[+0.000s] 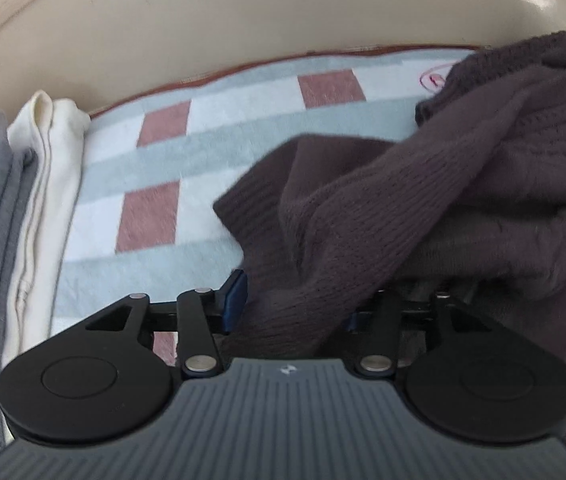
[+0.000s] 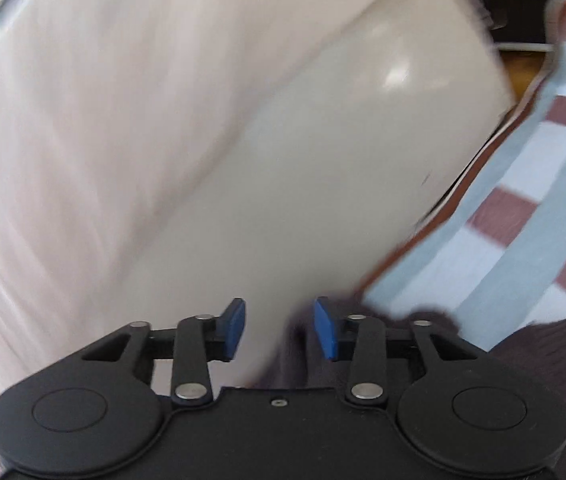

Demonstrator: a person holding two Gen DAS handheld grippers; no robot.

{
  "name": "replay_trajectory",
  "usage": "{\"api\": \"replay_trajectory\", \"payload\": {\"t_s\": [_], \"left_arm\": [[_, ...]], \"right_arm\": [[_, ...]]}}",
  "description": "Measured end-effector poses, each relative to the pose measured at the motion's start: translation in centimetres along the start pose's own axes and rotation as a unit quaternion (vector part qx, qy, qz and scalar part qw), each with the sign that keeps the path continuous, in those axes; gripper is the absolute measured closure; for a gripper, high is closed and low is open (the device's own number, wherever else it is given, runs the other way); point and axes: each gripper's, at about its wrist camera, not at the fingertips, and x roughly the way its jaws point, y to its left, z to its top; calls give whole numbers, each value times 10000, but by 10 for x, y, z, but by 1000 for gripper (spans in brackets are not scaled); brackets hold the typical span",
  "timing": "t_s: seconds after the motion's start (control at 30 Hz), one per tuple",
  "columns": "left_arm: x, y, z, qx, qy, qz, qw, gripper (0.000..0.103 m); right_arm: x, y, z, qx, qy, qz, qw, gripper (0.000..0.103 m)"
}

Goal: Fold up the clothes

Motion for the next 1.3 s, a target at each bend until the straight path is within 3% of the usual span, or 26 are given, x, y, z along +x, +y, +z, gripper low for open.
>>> {"api": "replay_trajectory", "payload": {"t_s": [0.07, 0.17, 0.2, 0.23, 0.27, 0.33, 0.43, 0.5, 0.57, 0.6, 0.67, 0.7, 0.8, 0.9, 0.97, 1.03, 1.17, 1.23, 1.3], "left_arm": [[1, 1, -3, 17, 31, -59, 10000, 49], [3, 1, -3, 109, 56, -104, 9999, 47], [4, 1, -2, 152, 57, -115, 9998, 53], [4, -1, 0, 223, 53, -89, 9997, 86], [4, -4, 3, 350, 42, -46, 9994, 95], [-4, -11, 14, 736, -241, 232, 9967, 95], [-32, -8, 49, 1133, -1133, 750, 9842, 95], [-47, 9, 85, 642, -1403, 546, 9865, 95], [-35, 15, 101, 281, -1255, 523, 9903, 94], [-28, 18, 109, 101, -1180, 511, 9916, 90], [-16, 24, 125, -260, -1029, 486, 9932, 72], [-9, 26, 130, -416, -951, 490, 9934, 58], [3, 28, 102, -439, -713, 456, 9954, 57], [0, 39, 63, -565, -544, 30, 9969, 56], [-3, 48, 42, -601, -352, -194, 9974, 56], [-6, 57, 26, -578, -142, -348, 9976, 56], [-25, 69, 21, -35, -177, -156, 9997, 56], [-35, 72, 23, 249, -293, -137, 9992, 55], [-44, 72, 21, 547, -486, -148, 9972, 55]], "right_arm": [[-17, -13, 13, -71, 67, -76, 9999, 54], [-32, -23, 7, -696, 446, -840, 9930, 54], [-35, -27, -1, -899, 520, -1047, 9891, 53], [-38, -31, -7, -1013, 629, -1143, 9863, 53], [-42, -35, -13, -1088, 734, -1220, 9838, 53], [-55, -44, -22, -1054, 927, -1282, 9818, 52], [-68, -54, -30, -1000, 990, -1425, 9797, 50], [-71, -58, -33, -1039, 1042, -1426, 9788, 49], [-71, -60, -35, -1146, 1133, -1360, 9775, 49], [-68, -59, -36, -1249, 1199, -1300, 9763, 49], [-64, -56, -37, -1339, 1315, -1194, 9749, 49], [-63, -54, -37, -1351, 1362, -1140, 9748, 49], [-60, -37, -41, -1174, 1449, -908, 9783, 49], [-42, 2, -51, -1172, 1819, -153, 9762, 49], [-18, 34, -65, -1373, 2207, 94, 9656, 48], [8, 68, -84, -1881, 2585, 97, 9475, 48], [40, 115, -113, -2958, 2969, 5, 9080, 48], [49, 121, -117, -3081, 3034, 4, 9017, 48], [57, 122, -121, -2982, 3071, -66, 9037, 48]]}}
